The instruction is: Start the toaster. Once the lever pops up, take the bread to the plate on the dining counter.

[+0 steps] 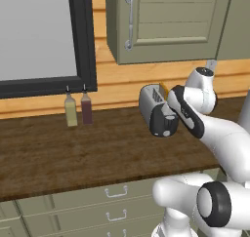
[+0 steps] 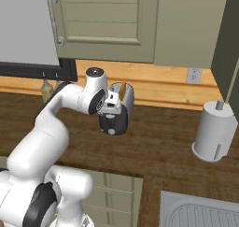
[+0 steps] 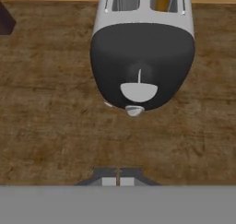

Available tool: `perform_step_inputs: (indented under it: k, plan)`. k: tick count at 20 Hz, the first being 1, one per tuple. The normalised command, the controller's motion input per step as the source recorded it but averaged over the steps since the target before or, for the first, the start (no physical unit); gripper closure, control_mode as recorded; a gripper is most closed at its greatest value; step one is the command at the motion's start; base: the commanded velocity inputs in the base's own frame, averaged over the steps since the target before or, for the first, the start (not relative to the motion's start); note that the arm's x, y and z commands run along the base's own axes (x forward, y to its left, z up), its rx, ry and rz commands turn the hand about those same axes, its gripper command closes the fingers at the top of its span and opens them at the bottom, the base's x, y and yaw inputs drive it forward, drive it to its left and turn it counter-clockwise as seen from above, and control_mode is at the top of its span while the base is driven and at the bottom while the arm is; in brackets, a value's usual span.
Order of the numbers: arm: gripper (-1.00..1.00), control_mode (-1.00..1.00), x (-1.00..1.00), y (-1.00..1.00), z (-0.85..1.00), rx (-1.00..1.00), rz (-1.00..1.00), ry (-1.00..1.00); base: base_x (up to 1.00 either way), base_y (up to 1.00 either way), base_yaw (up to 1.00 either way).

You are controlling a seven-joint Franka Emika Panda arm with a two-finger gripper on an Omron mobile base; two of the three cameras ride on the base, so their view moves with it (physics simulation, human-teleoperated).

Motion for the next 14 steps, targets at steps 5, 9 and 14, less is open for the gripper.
perform_step_inputs:
  k: [5,9,14]
  plan:
    - [1.00,-1.00,0.42,-0.17,-0.18,0.00,0.00,-0.01,0.00,0.00,0.00]
    - [1.00,-1.00,0.47,-0.19,-0.11,0.00,0.00,0.00,0.00,0.00,0.00]
    - [1.00,-1.00,0.39,-0.09,-0.08,0.00,0.00,0.00,0.00,0.00,0.00]
